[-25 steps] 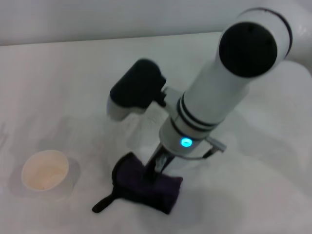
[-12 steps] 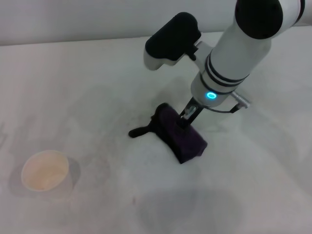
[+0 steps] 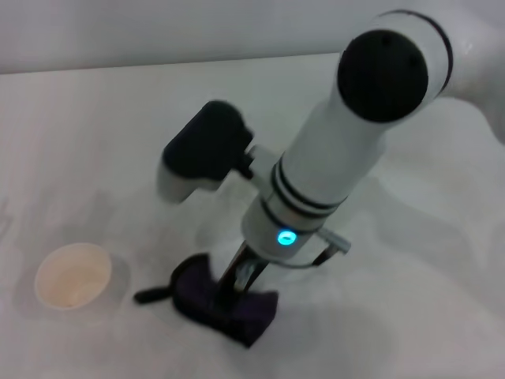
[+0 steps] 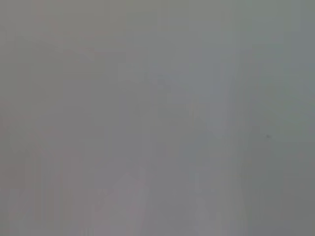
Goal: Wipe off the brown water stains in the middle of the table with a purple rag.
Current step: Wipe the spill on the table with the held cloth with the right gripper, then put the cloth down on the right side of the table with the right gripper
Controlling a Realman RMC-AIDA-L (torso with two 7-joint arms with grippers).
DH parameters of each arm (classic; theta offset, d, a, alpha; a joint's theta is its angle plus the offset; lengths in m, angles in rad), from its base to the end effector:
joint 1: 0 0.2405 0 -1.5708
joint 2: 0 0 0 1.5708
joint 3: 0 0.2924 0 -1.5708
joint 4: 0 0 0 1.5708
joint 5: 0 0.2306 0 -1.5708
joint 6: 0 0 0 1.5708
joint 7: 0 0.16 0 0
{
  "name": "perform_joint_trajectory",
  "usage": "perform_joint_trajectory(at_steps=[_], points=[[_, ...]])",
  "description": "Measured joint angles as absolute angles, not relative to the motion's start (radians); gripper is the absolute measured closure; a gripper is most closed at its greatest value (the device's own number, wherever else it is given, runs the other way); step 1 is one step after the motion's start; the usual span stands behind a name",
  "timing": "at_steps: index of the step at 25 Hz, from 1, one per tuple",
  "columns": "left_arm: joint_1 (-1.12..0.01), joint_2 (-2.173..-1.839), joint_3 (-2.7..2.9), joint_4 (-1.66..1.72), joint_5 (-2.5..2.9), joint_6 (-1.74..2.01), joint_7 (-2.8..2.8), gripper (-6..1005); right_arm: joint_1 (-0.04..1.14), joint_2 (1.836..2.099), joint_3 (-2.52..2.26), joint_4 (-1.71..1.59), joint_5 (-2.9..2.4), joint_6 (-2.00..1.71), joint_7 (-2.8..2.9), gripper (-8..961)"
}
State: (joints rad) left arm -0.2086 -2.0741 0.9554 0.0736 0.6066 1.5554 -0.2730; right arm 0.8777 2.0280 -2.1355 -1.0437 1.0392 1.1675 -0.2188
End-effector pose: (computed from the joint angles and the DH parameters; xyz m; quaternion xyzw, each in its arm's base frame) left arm -0.4108 0.2645 0.0017 -0.6761 -0.1688 -0.3369 0.6332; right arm 0.1382 0.3458 -0.1821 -0.9328 0.2967 -0.2009 0.0389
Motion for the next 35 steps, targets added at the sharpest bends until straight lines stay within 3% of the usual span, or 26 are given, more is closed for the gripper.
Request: perform_joint_trajectory(at_steps=[12, 25, 35], points=[[-0.202, -2.075, 0.954, 0.074, 0.606, 1.552, -0.273, 107, 0.858, 2.025, -2.131, -1.051, 1.001, 1.172, -0.204, 795], [-0.204, -2.071, 0.948, 0.082, 0.593, 1.535, -0.273, 107, 0.715, 2.013, -1.564, -1.148, 0.519, 1.43, -0.3, 766], [-0.229, -2.071, 0.948, 0.085, 0.585, 1.501, -0.272, 106, 0.701, 2.009, -1.305, -1.065, 0.443, 1.456, -0.455, 744]])
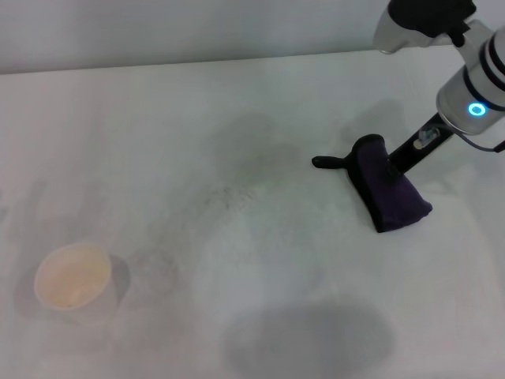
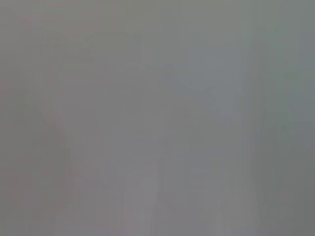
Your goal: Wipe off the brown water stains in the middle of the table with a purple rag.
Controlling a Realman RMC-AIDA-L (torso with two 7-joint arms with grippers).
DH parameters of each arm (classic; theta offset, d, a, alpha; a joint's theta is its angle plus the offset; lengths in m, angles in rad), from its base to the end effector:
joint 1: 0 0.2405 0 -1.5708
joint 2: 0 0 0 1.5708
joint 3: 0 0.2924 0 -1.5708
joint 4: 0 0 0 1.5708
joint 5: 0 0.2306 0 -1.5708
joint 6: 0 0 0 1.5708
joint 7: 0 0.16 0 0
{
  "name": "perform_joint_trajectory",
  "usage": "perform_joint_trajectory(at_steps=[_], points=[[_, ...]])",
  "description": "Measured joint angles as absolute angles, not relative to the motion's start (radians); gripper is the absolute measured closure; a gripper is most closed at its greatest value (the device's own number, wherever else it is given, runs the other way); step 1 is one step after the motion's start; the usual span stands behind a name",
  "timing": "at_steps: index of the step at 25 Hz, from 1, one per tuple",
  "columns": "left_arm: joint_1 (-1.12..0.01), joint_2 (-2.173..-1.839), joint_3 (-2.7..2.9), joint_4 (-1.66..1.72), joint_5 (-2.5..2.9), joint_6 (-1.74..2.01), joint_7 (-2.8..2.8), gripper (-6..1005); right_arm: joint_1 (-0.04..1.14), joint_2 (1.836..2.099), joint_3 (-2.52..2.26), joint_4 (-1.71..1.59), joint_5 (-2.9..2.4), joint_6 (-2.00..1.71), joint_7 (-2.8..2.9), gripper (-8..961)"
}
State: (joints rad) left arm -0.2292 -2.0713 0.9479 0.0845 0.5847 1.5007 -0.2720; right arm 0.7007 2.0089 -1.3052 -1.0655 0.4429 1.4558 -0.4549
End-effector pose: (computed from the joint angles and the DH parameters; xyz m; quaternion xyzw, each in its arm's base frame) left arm -0.4145 0.2771 0.0055 -0.6716 -0.1771 -0.3247 0.6420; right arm 0.2603 0.4302 -0.0122 -0.8467 0.4326 -0.2142 0.2238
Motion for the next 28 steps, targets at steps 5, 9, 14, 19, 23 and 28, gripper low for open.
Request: perform_joint_trajectory(at_steps=[5, 9, 14, 19, 23, 28], points=[[-0.239, -2.072, 0.948, 0.084, 0.584, 1.499, -0.272, 106, 0.697, 2.009, -1.281, -1.031, 0.445, 1.439, -0.469, 733], [-0.246, -2.071, 0.948, 0.084, 0.583, 1.498, -0.271, 106, 0.693, 2.01, -1.27, -1.024, 0.45, 1.432, -0.471, 724], [-0.255, -2.071, 0.948, 0.084, 0.583, 1.491, -0.271, 106, 0.672, 2.009, -1.245, -1.058, 0.452, 1.432, -0.487, 713], [-0.261, -2.071, 0.948, 0.087, 0.583, 1.487, -0.271, 106, 0.629, 2.008, -1.108, -1.101, 0.467, 1.394, -0.584, 631], [-0.261, -2.075, 0.947, 0.107, 0.583, 1.488, -0.259, 106, 0.582, 2.006, -0.911, -1.102, 0.595, 1.334, -0.766, 481], [-0.273, -2.08, 0.946, 0.101, 0.575, 1.487, -0.226, 106, 0.531, 2.003, -0.711, -1.03, 0.788, 1.26, -1.08, 480]])
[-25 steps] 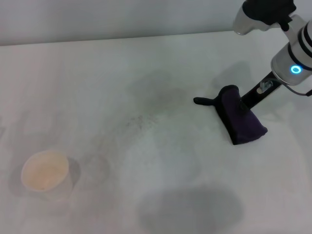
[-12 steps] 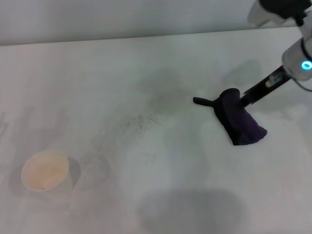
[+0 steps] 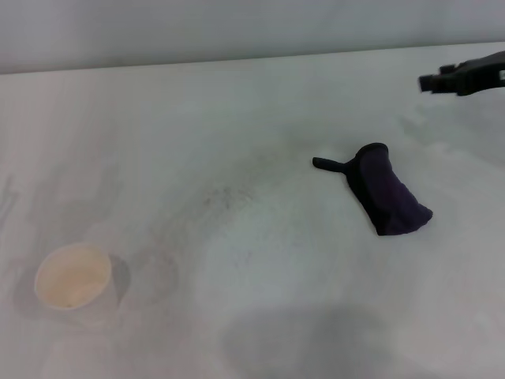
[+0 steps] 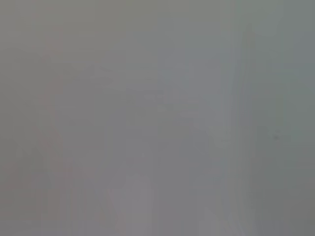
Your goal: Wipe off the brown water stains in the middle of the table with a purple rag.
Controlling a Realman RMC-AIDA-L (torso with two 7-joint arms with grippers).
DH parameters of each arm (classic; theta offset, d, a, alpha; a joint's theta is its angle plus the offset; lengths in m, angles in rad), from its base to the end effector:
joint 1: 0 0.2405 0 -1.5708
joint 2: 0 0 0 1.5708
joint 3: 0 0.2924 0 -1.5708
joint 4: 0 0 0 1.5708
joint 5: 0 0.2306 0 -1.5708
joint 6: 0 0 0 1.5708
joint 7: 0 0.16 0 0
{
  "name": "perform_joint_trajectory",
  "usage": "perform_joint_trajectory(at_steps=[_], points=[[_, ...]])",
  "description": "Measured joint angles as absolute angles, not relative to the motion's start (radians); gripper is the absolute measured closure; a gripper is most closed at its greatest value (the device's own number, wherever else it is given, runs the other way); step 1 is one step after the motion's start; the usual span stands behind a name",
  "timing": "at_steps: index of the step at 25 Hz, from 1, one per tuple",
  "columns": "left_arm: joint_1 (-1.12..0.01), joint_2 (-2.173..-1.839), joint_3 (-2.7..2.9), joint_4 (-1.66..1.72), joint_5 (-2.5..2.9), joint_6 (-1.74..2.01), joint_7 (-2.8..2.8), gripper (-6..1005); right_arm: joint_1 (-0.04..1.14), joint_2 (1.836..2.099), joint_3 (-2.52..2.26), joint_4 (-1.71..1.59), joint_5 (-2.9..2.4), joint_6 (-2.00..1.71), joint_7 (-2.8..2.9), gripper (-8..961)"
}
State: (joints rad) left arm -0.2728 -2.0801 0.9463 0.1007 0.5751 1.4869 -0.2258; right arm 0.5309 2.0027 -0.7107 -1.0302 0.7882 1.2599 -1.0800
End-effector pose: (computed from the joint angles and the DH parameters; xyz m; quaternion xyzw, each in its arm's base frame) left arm -0.4008 0.2976 0.0052 -0.6747 -0.1483 -0.3239 0.6464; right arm 0.3365 0.4320 0.0823 -0.8498 0.3998 0.0641 0.3374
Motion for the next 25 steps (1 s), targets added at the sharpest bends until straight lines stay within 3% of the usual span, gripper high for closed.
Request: perform_joint_trajectory(at_steps=[9, 18, 25], points=[[-0.315, -2.087, 0.946, 0.006, 0.456, 1.489, -0.223, 106, 0.451, 1.968, -0.445, -0.739, 1.243, 1.177, -1.631, 480], [-0.324, -2.085, 0.946, -0.015, 0.44, 1.49, -0.19, 107, 0.346, 1.998, -0.413, -0.573, 1.688, 1.188, -2.123, 480], [-0.337, -2.087, 0.946, -0.016, 0.439, 1.486, -0.166, 107, 0.302, 1.999, -0.41, -0.484, 1.799, 1.24, -2.276, 480]])
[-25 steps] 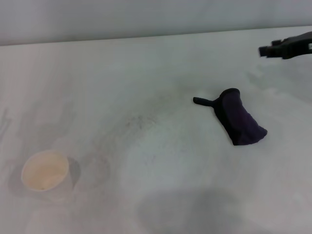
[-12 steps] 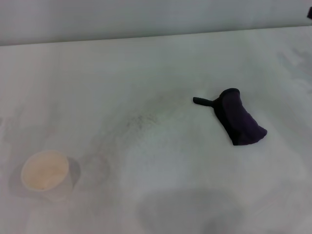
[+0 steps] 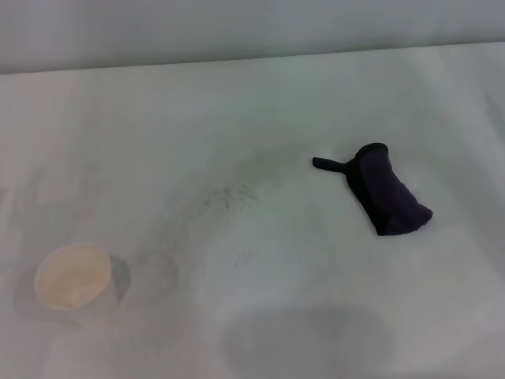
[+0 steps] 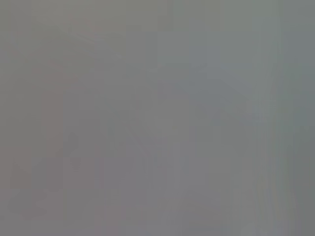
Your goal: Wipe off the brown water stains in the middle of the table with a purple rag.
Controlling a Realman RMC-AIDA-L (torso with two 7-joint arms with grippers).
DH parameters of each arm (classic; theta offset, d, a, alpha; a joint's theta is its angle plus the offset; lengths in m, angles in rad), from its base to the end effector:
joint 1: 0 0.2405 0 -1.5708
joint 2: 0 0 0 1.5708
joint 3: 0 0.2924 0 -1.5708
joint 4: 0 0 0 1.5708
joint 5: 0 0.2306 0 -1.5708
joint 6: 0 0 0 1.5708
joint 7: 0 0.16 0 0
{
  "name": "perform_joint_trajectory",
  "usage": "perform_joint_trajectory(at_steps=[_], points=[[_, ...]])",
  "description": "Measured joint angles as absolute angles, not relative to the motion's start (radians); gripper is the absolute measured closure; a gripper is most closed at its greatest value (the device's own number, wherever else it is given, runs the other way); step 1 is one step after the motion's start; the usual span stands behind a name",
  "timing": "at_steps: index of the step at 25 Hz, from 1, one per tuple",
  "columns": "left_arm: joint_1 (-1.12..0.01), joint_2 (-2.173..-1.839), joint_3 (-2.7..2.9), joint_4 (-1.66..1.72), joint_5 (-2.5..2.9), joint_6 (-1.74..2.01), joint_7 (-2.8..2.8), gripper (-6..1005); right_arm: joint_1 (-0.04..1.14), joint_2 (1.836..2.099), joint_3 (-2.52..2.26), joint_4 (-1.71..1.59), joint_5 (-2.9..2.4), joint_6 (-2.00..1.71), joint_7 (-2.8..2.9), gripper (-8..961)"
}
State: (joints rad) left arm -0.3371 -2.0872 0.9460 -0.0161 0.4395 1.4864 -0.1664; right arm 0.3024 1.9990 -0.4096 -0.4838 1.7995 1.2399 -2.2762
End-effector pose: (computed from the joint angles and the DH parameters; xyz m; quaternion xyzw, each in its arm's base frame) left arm -0.4040 0.3042 -0.0020 -0.6420 -0.1811 -0.3132 0.6760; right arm 0.4334 0.3443 0.1035 -0.7118 0.2387 0.3026 0.5872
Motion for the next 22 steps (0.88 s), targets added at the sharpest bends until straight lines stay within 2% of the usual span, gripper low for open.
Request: perform_joint_trajectory(at_steps=[9, 22], points=[[-0.402, -2.089, 0.953, -0.069, 0.46, 1.494, -0.175, 106, 0.259, 2.0, -0.385, -0.377, 1.865, 1.418, -2.354, 480], [-0.368, -2.089, 0.949, -0.068, 0.488, 1.569, -0.165, 106, 0.262, 2.0, -0.338, -0.244, 1.912, 1.47, -2.533, 480]])
